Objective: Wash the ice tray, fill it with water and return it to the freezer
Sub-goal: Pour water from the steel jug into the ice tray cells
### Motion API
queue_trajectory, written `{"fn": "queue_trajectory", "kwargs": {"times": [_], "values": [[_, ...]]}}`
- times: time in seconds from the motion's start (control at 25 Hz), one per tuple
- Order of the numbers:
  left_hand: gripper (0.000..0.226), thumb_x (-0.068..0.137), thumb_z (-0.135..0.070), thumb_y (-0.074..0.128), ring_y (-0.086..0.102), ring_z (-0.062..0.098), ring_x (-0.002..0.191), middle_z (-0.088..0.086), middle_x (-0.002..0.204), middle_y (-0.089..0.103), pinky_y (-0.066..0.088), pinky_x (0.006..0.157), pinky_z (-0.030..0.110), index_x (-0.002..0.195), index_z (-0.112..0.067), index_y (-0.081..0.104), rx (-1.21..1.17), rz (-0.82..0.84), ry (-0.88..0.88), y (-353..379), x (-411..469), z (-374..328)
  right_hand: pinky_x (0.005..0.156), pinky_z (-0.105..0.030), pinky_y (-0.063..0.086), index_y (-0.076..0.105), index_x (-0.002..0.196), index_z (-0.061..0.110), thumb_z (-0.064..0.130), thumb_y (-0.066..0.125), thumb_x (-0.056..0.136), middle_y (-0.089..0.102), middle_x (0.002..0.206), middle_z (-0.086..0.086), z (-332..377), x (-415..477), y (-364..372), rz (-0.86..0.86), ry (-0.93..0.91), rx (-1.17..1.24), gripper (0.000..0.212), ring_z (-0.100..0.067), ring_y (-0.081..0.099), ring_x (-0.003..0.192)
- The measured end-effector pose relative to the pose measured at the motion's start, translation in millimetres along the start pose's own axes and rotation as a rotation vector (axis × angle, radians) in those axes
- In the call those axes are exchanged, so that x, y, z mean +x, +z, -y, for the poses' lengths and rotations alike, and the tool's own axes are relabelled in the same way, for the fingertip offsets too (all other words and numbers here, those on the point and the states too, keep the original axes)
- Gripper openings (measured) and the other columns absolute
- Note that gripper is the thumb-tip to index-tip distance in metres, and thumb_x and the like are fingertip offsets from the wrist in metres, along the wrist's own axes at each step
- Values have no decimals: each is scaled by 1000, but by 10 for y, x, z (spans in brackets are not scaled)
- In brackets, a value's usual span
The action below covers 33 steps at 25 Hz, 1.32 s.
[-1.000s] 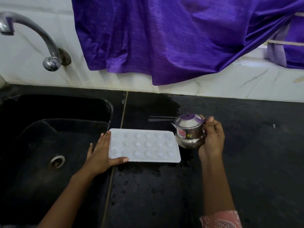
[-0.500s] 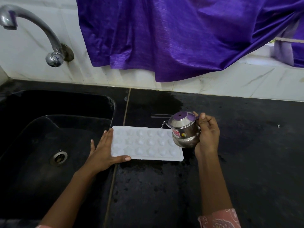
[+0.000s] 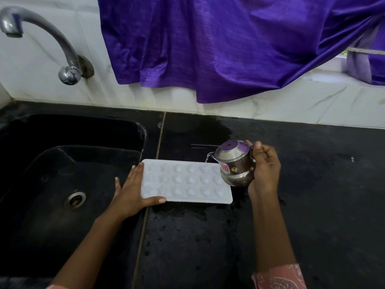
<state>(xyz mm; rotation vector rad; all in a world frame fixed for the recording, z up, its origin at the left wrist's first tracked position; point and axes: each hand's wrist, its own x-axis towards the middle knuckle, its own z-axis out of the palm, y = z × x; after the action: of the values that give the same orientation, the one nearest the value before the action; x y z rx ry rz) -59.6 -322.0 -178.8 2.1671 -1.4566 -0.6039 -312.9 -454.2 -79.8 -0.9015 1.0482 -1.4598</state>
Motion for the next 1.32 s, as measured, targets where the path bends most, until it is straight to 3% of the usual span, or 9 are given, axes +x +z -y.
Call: {"fn": "queue_trajectory", "kwargs": {"times": [0.28,0.68,0.96,1.16,1.32], "values": [[146,30,-98,40,-10,8,143,-8,158,-3,-18,109,51,149,-26,-6,-11,-1,-3,7,5,-15,80,-25,52,55,77,16,16,56,90,67,89,-1,-1,-13,3,-14,18,12,13,-10,65,86],[148,29,-99,38,-11,7,143,-7,158,-2,-18,110,50,149,-24,-6,14,-6,-4,-9,-14,-38,86,-35,54,56,77,16,20,56,89,69,94,-6,-21,-45,73,1,98,138,13,-17,66,90],[146,32,-98,39,-12,5,142,-7,158,-4,-19,109,48,149,-24,-8,-3,-8,-9,-13,-42,-57,77,-27,54,56,77,16,18,56,90,69,88,0,-27,-121,164,38,82,57,14,-8,67,81],[150,27,-101,33,-11,6,142,-7,158,-3,-19,110,47,149,-22,-6,7,-29,-5,-16,-55,-78,81,-27,53,57,74,17,15,58,89,72,77,7,-37,-132,205,63,61,46,15,-8,66,83],[150,27,-101,32,-12,6,142,-7,158,-3,-18,110,47,149,-22,-6,7,-24,0,-16,-54,-82,82,-27,53,57,75,17,14,58,88,70,86,2,-24,-136,219,63,50,43,13,-7,67,83]]}}
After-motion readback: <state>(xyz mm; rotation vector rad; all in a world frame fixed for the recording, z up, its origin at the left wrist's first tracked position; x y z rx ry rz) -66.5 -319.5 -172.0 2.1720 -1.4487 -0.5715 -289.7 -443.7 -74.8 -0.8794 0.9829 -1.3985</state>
